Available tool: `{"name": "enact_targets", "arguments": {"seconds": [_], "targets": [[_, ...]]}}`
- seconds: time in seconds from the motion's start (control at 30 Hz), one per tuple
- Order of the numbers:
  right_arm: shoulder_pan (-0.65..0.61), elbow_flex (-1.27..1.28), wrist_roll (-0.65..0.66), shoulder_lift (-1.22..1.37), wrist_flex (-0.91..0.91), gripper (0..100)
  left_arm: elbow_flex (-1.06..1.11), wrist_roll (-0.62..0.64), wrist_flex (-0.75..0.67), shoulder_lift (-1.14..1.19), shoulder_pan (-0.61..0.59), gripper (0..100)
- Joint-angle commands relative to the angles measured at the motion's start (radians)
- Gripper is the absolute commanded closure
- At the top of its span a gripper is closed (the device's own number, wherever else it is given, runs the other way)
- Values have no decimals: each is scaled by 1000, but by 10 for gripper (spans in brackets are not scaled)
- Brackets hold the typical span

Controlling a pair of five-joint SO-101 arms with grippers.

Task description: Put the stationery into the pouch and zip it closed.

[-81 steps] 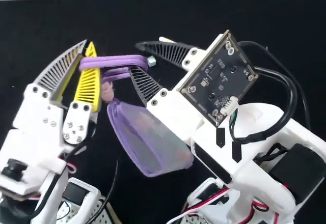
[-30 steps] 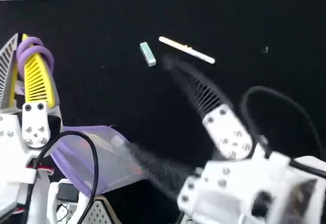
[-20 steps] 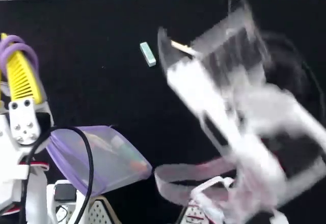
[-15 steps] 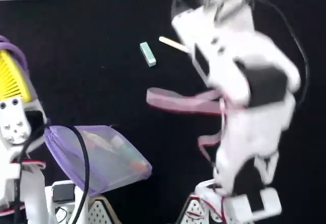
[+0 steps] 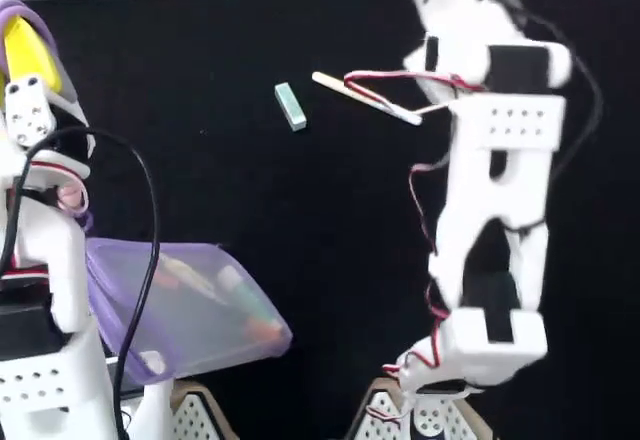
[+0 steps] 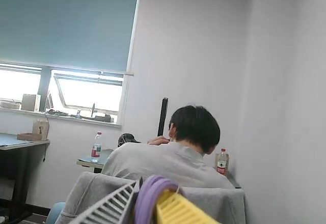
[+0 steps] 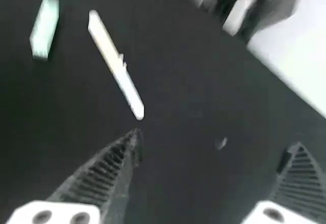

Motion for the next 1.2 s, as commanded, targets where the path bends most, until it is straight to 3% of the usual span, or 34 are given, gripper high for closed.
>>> {"name": "enact_targets", "arguments": {"seconds": [0.0,0.2,0.37,0.87,1.1,1.17], "targets": [[41,88,137,105,-106,597,-67,28,-26,15,-4,971],[38,124,236,348,-255,712,-61,40,-25,17,76,971],[17,19,253,545,-304,715,-58,40,-20,17,125,971],[-2,-812,324,1188,-112,722,-56,2,-20,17,125,971],[0,-1107,394,1313,91,981,-54,6,-20,17,125,971],[9,-1110,381,1280,109,980,-54,8,-20,17,125,971]]}}
